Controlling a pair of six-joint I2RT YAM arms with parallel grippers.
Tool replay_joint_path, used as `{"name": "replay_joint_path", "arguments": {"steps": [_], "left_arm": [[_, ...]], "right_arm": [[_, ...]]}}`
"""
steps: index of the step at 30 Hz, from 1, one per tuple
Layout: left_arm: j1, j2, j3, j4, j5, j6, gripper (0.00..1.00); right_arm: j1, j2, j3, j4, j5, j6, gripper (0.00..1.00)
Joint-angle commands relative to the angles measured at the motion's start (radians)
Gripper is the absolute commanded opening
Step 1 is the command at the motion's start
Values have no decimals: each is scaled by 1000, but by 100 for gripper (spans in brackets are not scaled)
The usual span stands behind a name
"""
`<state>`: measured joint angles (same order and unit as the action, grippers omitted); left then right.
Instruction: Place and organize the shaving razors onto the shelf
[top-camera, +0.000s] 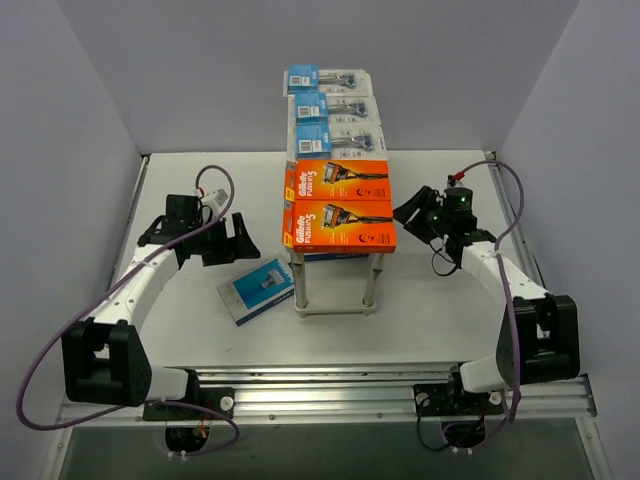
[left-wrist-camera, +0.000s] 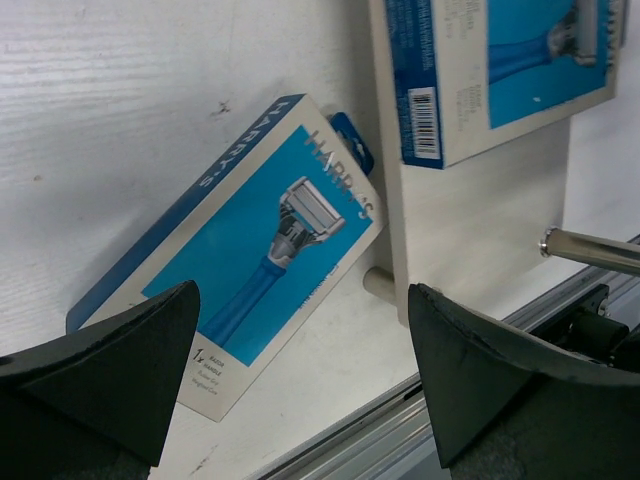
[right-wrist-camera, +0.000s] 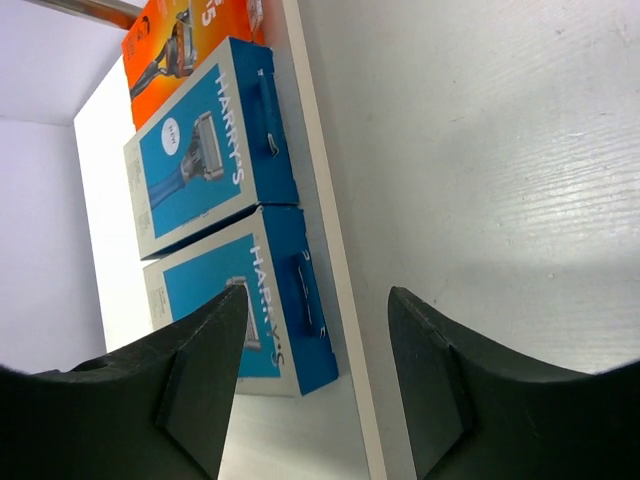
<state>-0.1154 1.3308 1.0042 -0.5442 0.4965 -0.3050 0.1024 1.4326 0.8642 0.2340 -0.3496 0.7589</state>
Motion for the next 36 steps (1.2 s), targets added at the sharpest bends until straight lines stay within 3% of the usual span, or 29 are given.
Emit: {"name": "replay_joint_path", "arguments": {"steps": [1, 11, 21, 30, 36], "left_arm": [[8, 73, 56, -57, -67, 24, 94], [-3, 148, 59, -77, -150, 29, 94], [-10, 304, 91, -120, -216, 46, 94], [-20, 403, 114, -129, -239, 56, 94], [-3, 470, 151, -166, -346, 53, 94]], "right_arm": [[-23, -64, 19, -53, -46, -38, 54], [-96, -136, -89, -70, -147, -101, 56], [-268, -123, -156, -48, -331, -161, 56], [-277, -97, -178, 11, -374, -142, 56], [-279, -87, -194, 36, -382, -136, 56]]}}
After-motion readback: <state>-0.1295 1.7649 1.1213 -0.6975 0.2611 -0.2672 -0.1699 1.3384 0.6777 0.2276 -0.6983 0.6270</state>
